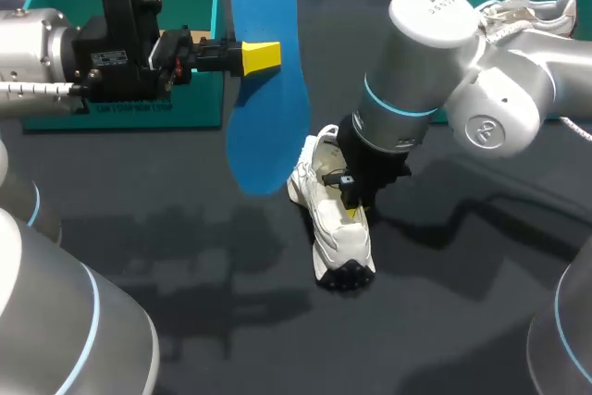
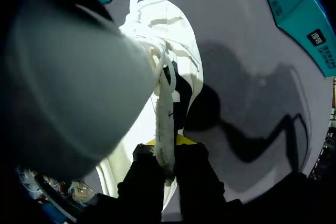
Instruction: Take the shoe out of the shoebox, open the shoe tongue, remove and reinsert the insole, then place the shoe into the shoebox
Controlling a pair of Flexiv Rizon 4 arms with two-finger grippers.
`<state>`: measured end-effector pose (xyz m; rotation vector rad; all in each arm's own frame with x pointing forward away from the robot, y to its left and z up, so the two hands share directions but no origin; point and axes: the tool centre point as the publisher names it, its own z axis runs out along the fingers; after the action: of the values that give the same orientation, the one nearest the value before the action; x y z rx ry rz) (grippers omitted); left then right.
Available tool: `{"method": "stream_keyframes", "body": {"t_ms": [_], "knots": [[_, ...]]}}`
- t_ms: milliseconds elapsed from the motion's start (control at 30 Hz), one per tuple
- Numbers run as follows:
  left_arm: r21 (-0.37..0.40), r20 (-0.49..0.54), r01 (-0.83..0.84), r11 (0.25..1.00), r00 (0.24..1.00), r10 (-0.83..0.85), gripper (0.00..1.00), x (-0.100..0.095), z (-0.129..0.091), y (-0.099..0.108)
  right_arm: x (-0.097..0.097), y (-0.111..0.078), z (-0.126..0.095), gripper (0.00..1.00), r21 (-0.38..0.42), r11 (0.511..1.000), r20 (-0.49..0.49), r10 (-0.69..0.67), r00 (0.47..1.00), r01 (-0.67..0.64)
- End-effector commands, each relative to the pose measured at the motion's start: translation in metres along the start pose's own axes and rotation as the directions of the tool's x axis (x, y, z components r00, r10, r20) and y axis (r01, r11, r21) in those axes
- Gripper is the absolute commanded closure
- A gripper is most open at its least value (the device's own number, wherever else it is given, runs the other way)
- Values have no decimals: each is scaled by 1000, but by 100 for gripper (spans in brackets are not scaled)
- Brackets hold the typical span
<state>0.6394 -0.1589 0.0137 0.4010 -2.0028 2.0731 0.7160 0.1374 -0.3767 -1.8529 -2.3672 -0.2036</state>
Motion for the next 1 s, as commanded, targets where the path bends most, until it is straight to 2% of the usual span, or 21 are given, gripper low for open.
{"method": "stream_keyframes", "body": {"t_ms": [33,167,200,233,267,300,333,533,667,1000], "knots": [[2,-1,0,1000,1000,0,100,-1,1,1,-3,-1,5,100,-8,1000,-23,9,1000,-9],[2,-1,0,1000,1000,0,100,-1,1,1,-3,-4,5,100,-9,1000,-31,17,999,-18],[2,-1,0,1000,1000,0,100,-1,1,1,-3,-5,4,90,-9,1000,-33,19,999,-19],[2,-1,0,1000,1000,0,100,-1,1,1,-3,-5,4,74,-10,1000,-36,23,999,-23],[2,-1,0,1000,1000,0,100,-1,1,1,-3,-6,3,52,-11,1000,-39,27,999,-27],[2,-1,0,1000,1000,0,100,-1,1,1,-3,-7,2,11,-13,999,-43,33,999,-34],[2,-1,0,1000,1000,0,100,-1,1,1,-3,-7,0,0,-15,999,-46,38,998,-39],[2,-1,0,1000,1000,0,100,-1,1,1,-1,-13,-33,0,-57,997,-86,43,995,-48],[2,-1,0,1000,1000,0,100,-1,1,1,-7,-16,-63,0,-87,995,-193,31,981,-48],[2,-1,0,1000,1000,0,100,-1,1,1,-7,-16,-63,0,-87,995,-193,31,981,-48]]}}
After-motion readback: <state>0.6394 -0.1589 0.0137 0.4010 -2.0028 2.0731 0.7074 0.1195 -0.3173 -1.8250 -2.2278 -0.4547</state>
